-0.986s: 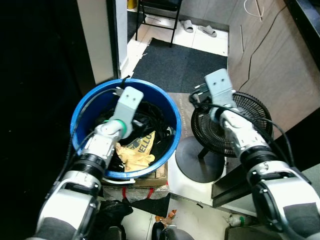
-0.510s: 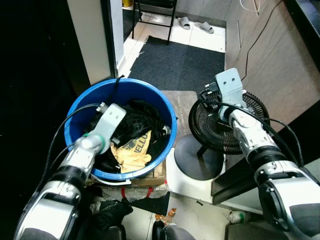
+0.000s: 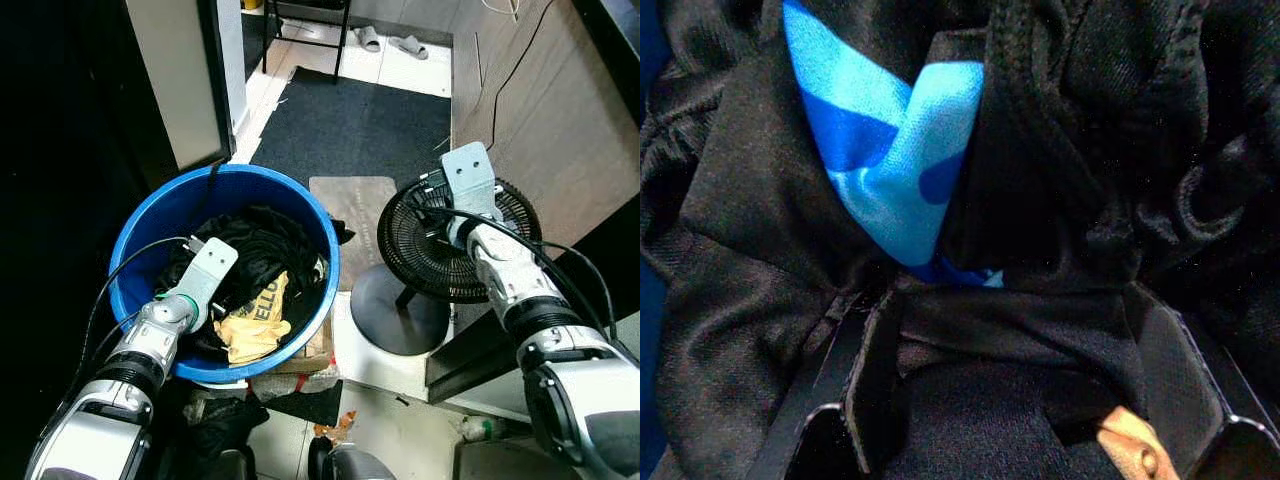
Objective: Clothes washing
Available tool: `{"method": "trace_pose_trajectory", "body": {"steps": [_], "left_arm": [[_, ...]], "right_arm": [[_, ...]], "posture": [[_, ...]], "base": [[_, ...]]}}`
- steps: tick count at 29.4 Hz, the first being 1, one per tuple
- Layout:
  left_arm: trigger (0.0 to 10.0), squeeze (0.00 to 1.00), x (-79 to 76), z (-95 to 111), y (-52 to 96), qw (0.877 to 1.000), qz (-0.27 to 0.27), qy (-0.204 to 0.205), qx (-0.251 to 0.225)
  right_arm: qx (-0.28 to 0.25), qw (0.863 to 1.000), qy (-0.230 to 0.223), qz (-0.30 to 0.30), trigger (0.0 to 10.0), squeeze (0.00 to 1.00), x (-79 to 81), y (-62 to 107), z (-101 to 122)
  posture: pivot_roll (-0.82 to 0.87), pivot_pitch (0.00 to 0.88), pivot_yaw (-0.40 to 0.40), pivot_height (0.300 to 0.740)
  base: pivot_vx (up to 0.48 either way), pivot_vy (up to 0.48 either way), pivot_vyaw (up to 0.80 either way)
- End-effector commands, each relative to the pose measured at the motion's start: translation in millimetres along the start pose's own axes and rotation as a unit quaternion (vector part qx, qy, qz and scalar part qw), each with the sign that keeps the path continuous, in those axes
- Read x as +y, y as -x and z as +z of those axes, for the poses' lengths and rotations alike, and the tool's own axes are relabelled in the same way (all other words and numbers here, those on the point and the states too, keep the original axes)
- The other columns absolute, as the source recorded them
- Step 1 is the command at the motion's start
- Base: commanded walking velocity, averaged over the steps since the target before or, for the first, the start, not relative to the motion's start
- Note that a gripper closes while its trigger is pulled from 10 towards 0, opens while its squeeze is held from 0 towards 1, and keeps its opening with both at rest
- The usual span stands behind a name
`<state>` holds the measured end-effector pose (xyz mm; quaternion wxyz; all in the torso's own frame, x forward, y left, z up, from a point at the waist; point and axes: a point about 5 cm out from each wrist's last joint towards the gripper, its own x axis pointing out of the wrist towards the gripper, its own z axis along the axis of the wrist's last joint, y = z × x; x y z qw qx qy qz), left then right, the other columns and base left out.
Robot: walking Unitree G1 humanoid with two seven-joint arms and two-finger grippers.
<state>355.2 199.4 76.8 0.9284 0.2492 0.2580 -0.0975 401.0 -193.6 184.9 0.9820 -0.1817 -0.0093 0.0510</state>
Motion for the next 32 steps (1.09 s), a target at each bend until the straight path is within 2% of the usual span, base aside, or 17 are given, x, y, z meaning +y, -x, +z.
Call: {"method": "trace_pose_trajectory", "body": {"steps": [1,8,10,11,12,13,14,16,17,19,20,21,25,27,32], "left_arm": [[10.0,0.0,-11.8,-34.7,0.7,0.997,-0.016,-0.005,0.069],[10.0,0.0,-15.5,-41.5,0.4,0.996,-0.026,-0.01,0.085],[10.0,0.0,-16.8,-46.3,1.3,0.995,-0.035,0.0,0.093],[10.0,0.0,-18.5,-50.3,2.3,0.994,-0.048,0.017,0.1],[10.0,0.0,-18.5,-50.3,2.3,0.994,-0.048,0.017,0.1],[10.0,0.0,-19.8,-51.8,3.0,0.991,-0.063,0.053,0.104],[10.0,0.0,-19.8,-51.8,3.0,0.991,-0.063,0.053,0.104],[10.0,0.0,-20.4,-45.0,3.1,0.985,-0.091,0.114,0.095],[10.0,0.0,-20.4,-45.0,3.1,0.985,-0.091,0.114,0.095],[10.0,0.0,-16.1,-25.4,1.3,0.981,-0.109,0.146,0.07],[10.0,0.0,-16.1,-25.4,1.3,0.981,-0.109,0.146,0.07],[10.0,0.0,-13.3,-12.6,-0.5,0.979,-0.109,0.16,0.057],[10.0,0.0,-12.8,-0.6,-3.3,0.981,-0.099,0.159,0.052],[10.0,0.0,-18.9,-5.2,-5.0,0.984,-0.087,0.141,0.069],[10.0,0.0,-23.0,-17.9,-4.8,0.984,-0.067,0.134,0.1]], "right_arm": [[0.013,1.0,-0.005,-0.007,10.0,0.0,-2.3,4.1,-10.3],[0.013,1.0,-0.004,-0.008,10.0,0.0,-3.6,5.3,-12.0],[0.015,1.0,-0.004,-0.01,10.0,0.0,-4.6,5.8,-13.0],[0.016,1.0,-0.003,-0.011,10.0,0.0,-5.2,6.2,-13.7],[0.016,1.0,-0.003,-0.011,10.0,0.0,-5.2,6.2,-13.7],[0.016,1.0,-0.003,-0.011,10.0,0.0,-4.9,6.4,-14.3],[0.016,1.0,-0.003,-0.011,10.0,0.0,-4.9,6.4,-14.3],[0.017,1.0,-0.005,-0.011,10.0,0.0,-3.5,6.3,-14.5],[0.017,1.0,-0.005,-0.011,10.0,0.0,-3.5,6.3,-14.5],[0.017,1.0,-0.006,-0.01,10.0,0.0,-2.1,5.6,-13.7],[0.017,1.0,-0.006,-0.01,10.0,0.0,-2.1,5.6,-13.7],[0.016,1.0,-0.006,-0.009,10.0,0.0,-1.0,4.7,-12.6],[0.015,1.0,-0.007,-0.008,10.0,0.0,1.1,3.3,-10.4],[0.013,1.0,-0.008,-0.008,10.0,0.0,2.2,2.6,-9.0],[0.014,1.0,-0.007,-0.01,10.0,0.0,-0.1,4.0,-11.0]], "posture": [[0.01,0.221,-0.014,0.74],[0.01,0.221,-0.009,0.74],[0.01,0.223,-0.007,0.74],[0.01,0.223,-0.007,0.74],[0.01,0.223,-0.007,0.74],[0.01,0.224,-0.006,0.74],[0.01,0.224,-0.006,0.74],[0.02,0.223,-0.006,0.74],[0.02,0.223,-0.006,0.74],[0.03,0.223,-0.008,0.74],[0.03,0.223,-0.008,0.74],[0.03,0.222,-0.01,0.74],[0.03,0.221,-0.01,0.74],[0.02,0.222,-0.01,0.74],[0.02,0.224,-0.01,0.74]], "base": [[0.0,0.0,0.0],[0.0,0.0,0.0],[0.0,0.0,0.0],[0.0,0.0,0.0],[0.0,0.0,0.0],[0.0,0.0,0.0],[0.0,0.0,0.0],[0.0,0.0,0.0],[0.0,0.0,0.0],[0.0,0.0,0.0],[0.0,0.0,0.0],[0.0,0.0,0.0],[0.0,0.0,0.0],[0.0,0.0,0.0],[0.0,0.0,0.0]]}}
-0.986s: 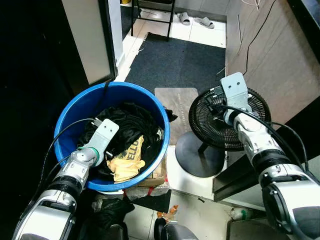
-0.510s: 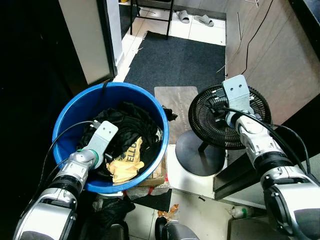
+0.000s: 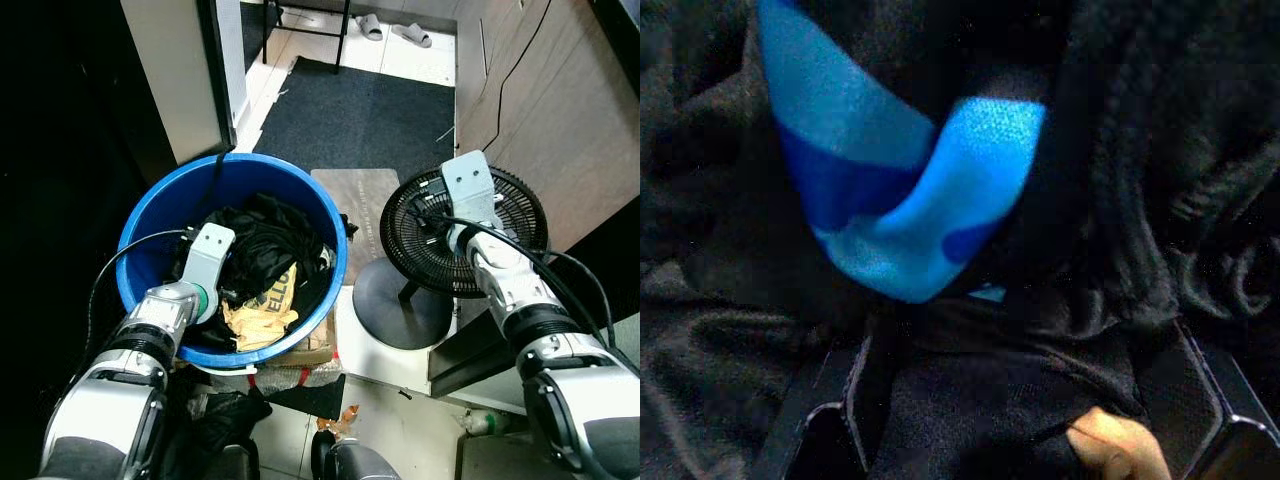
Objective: Clothes washing
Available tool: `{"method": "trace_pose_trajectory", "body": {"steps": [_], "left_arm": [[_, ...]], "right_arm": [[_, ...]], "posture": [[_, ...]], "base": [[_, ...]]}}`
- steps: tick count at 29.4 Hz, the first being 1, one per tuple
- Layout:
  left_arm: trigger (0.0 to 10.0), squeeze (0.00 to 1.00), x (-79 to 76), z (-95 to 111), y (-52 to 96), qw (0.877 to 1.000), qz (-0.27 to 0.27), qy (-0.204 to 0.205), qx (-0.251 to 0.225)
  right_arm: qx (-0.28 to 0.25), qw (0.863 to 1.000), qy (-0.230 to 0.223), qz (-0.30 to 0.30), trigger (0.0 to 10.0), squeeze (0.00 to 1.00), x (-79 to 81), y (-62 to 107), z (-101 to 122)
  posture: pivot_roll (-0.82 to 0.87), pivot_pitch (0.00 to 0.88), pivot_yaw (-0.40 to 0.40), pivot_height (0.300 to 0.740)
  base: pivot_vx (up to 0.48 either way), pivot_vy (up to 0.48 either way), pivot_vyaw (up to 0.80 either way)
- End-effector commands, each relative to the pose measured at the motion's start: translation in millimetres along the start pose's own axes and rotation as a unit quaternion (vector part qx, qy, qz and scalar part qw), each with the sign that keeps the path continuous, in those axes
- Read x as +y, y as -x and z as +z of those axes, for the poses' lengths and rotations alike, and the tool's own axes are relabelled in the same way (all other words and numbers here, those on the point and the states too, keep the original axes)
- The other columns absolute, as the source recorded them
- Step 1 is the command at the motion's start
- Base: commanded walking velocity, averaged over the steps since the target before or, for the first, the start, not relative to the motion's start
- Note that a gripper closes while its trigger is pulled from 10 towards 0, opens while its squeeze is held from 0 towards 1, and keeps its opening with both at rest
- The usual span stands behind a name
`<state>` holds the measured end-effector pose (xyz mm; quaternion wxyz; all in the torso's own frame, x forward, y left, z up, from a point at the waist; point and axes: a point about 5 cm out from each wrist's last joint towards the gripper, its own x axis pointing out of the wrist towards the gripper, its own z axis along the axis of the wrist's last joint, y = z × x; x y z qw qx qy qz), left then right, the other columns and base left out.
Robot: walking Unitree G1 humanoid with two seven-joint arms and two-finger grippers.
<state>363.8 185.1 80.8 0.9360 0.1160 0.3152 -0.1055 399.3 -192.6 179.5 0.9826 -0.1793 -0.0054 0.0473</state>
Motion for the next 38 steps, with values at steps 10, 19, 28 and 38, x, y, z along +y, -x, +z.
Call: {"method": "trace_pose_trajectory", "body": {"steps": [10,19,28,38], "left_arm": [[10.0,0.0,-5.5,-58.5,-1.0,0.994,0.012,-0.005,0.109],[10.0,1.0,-6.1,-76.1,0.5,0.991,0.011,-0.019,0.132],[10.0,1.0,-2.8,-72.1,0.6,0.992,0.019,-0.009,0.122],[10.0,1.0,0.0,-67.2,0.7,0.994,0.023,-0.002,0.111]], "right_arm": [[0.012,1.0,-0.004,-0.01,10.0,0.0,-4.7,3.7,-8.9],[0.013,1.0,-0.005,-0.01,10.0,0.0,-3.7,3.6,-9.2],[0.011,1.0,-0.005,-0.01,10.0,0.0,-3.5,2.7,-7.5],[0.009,1.0,-0.006,-0.01,10.0,0.0,-2.8,2.5,-6.5]], "posture": [[0.02,0.229,-0.007,0.74],[0.02,0.232,-0.009,0.74],[0.02,0.23,-0.01,0.74],[0.02,0.227,-0.011,0.74]], "base": [[0.0,0.0,0.0],[0.0,0.0,0.0],[0.0,0.0,0.0],[0.0,0.0,0.0]]}}
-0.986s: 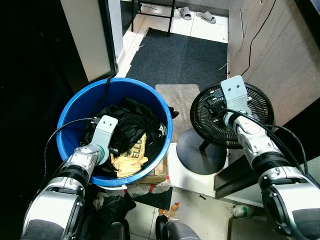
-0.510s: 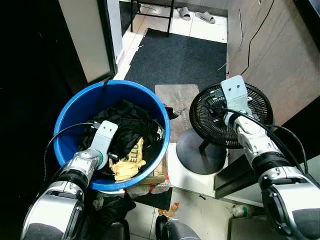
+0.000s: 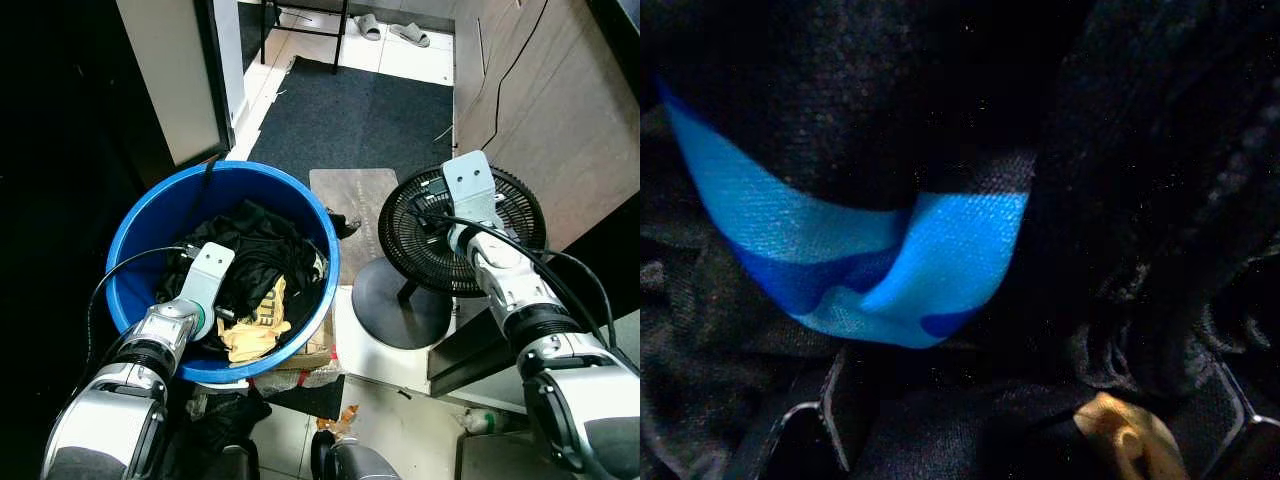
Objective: Clothes washing
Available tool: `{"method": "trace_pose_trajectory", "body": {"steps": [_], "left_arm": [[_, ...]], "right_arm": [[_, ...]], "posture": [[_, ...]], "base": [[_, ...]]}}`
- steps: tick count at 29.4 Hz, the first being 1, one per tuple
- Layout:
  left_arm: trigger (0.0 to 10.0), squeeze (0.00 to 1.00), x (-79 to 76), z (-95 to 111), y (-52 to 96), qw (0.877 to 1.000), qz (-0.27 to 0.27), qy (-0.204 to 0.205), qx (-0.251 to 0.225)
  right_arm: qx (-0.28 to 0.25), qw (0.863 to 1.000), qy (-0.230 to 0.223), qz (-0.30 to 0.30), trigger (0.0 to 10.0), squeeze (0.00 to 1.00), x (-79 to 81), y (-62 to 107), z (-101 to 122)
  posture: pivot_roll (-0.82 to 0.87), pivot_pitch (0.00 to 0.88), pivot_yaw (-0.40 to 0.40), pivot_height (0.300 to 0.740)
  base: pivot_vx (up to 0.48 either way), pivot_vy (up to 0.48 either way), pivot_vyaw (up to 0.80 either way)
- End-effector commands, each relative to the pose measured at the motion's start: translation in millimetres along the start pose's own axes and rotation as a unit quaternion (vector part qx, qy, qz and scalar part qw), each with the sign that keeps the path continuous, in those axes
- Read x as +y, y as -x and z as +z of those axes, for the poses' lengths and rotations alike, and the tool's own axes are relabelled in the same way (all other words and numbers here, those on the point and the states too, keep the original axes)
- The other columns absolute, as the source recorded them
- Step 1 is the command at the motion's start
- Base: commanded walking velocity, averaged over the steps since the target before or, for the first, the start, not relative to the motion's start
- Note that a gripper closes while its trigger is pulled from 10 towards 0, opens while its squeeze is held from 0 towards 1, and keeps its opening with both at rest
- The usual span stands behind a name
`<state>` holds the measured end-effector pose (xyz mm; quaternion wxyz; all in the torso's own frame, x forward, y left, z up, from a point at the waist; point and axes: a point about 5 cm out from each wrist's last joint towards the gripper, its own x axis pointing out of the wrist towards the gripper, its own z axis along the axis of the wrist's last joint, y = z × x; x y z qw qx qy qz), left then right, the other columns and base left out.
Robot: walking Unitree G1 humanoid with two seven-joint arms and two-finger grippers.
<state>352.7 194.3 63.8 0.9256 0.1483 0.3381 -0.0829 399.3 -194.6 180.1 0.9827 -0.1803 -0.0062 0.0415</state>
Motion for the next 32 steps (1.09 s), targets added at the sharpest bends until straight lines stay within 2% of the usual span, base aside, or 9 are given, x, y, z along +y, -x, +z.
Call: {"method": "trace_pose_trajectory", "body": {"steps": [1,3,4,10,11,19,25,27,32], "left_arm": [[10.0,1.0,-2.5,-36.1,-1.2,0.998,-0.001,0.018,0.064],[10.0,1.0,6.3,-9.5,0.4,1.0,0.024,0.011,0.009],[10.0,0.0,10.8,6.5,2.5,0.999,0.039,0.007,-0.029],[10.0,0.0,25.8,76.0,30.1,0.974,0.081,0.007,-0.21],[10.0,0.0,25.8,76.0,30.1,0.974,0.081,0.007,-0.21],[10.0,0.0,20.9,144.4,97.7,0.91,0.077,-0.024,-0.406],[10.0,0.0,21.9,161.6,113.8,0.893,0.083,-0.022,-0.442],[10.0,0.0,22.4,177.1,129.3,0.876,0.091,-0.029,-0.473],[10.0,0.0,21.0,178.6,132.0,0.874,0.091,-0.035,-0.477]], "right_arm": [[0.006,1.0,-0.007,-0.003,10.0,0.0,-0.4,2.0,-5.4],[-0.002,1.0,-0.011,-0.001,10.0,0.0,0.4,1.5,-2.4],[-0.008,1.0,-0.013,0.0,10.0,0.0,0.8,1.2,-0.4],[-0.037,0.999,-0.022,0.004,10.0,0.0,3.4,-0.7,9.7],[-0.037,0.999,-0.022,0.004,10.0,0.0,3.4,-0.7,9.7],[-0.051,0.998,-0.029,0.01,10.0,0.0,7.6,-2.4,15.7],[-0.053,0.998,-0.029,0.012,10.0,0.0,8.5,-2.6,16.4],[-0.057,0.998,-0.03,0.013,10.0,0.0,8.0,-3.0,18.2],[-0.06,0.998,-0.03,0.013,10.0,0.0,7.1,-3.2,19.8]], "posture": [[0.02,0.225,-0.01,0.74],[0.02,0.222,-0.011,0.74],[0.03,0.221,-0.011,0.74],[0.04,0.206,-0.013,0.74],[0.04,0.206,-0.013,0.74],[0.05,0.184,-0.024,0.74],[0.05,0.177,-0.027,0.74],[0.04,0.167,-0.029,0.74],[0.04,0.163,-0.029,0.74]], "base": [[0.0,0.0,0.0],[0.0,0.0,0.0],[0.0,0.0,0.0],[0.0,0.0,0.0],[0.0,0.0,0.0],[0.0,0.0,0.0],[0.0,0.0,0.0],[0.0,0.0,0.0],[0.0,0.0,0.0]]}}
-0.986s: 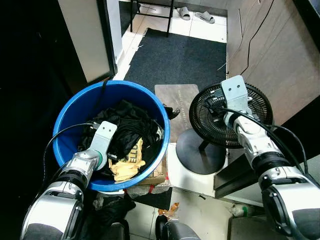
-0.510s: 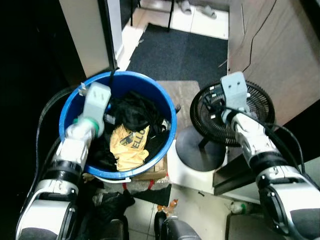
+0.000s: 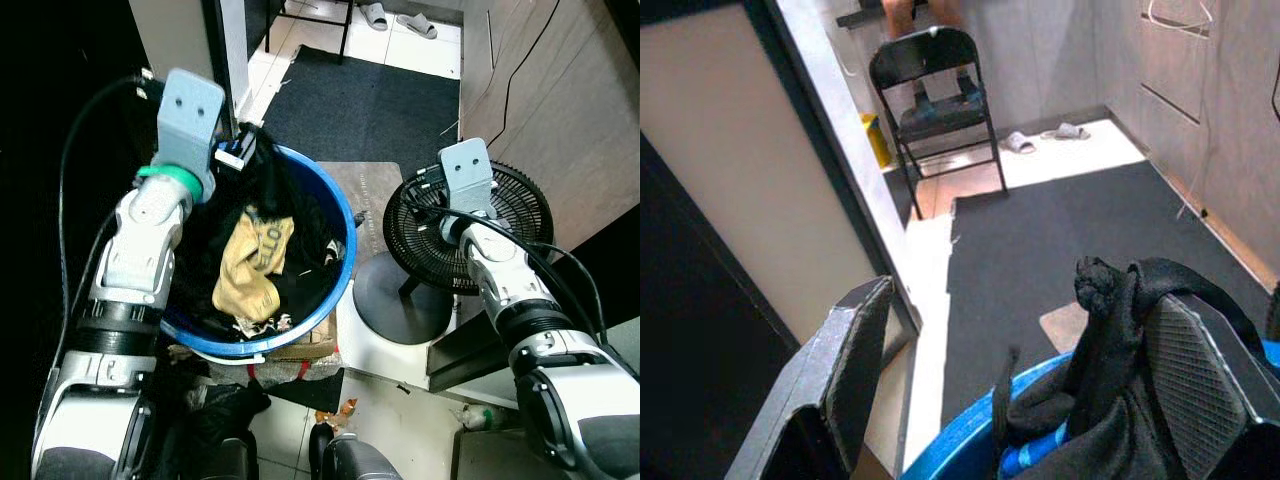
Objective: Clothes washing
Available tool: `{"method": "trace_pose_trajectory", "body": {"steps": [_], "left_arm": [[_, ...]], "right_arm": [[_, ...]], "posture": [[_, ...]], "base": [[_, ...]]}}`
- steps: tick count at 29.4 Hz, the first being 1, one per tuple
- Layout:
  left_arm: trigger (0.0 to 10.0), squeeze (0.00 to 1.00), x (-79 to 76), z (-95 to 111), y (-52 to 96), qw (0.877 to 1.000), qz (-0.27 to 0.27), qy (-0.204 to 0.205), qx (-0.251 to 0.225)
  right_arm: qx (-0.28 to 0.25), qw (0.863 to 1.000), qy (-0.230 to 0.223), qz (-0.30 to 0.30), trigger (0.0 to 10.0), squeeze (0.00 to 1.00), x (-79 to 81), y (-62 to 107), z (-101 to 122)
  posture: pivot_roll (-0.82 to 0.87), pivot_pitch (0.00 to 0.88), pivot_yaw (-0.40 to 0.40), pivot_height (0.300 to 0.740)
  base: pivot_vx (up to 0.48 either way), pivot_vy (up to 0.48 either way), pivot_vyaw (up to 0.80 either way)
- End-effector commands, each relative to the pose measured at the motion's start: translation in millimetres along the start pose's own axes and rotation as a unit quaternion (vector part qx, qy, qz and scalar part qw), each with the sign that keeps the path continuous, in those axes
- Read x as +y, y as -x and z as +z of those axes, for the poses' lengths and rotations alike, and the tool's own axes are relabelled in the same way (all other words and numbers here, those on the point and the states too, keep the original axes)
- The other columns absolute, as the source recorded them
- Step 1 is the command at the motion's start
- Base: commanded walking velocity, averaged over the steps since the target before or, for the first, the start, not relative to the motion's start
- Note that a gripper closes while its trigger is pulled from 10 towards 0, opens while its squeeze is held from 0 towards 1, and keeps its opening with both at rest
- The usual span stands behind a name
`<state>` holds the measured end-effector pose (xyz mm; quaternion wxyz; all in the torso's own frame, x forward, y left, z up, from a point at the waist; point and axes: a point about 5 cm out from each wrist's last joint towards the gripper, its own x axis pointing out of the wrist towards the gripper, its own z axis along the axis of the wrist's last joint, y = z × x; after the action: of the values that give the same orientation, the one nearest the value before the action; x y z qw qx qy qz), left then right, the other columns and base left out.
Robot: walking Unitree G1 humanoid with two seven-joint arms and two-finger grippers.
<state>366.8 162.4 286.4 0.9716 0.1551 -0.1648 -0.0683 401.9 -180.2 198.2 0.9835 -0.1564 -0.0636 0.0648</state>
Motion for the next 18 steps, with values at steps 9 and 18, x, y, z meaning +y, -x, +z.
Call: {"method": "trace_pose_trajectory", "body": {"steps": [9,18], "left_arm": [[4.9,0.0,-3.7,-22.1,15.9,0.998,0.002,-0.038,0.046],[0.0,0.0,-2.5,-12.9,15.5,0.999,0.001,-0.024,0.03]], "right_arm": [[-0.002,1.0,-0.008,-0.002,10.0,0.0,-2.0,1.7,-2.1],[-0.002,1.0,-0.01,-0.001,10.0,0.0,-1.0,1.4,-2.1]], "posture": [[0.04,0.172,-0.03,0.74],[0.04,0.174,-0.032,0.74]], "base": [[0.0,0.0,0.0],[0.0,0.0,0.0]]}}
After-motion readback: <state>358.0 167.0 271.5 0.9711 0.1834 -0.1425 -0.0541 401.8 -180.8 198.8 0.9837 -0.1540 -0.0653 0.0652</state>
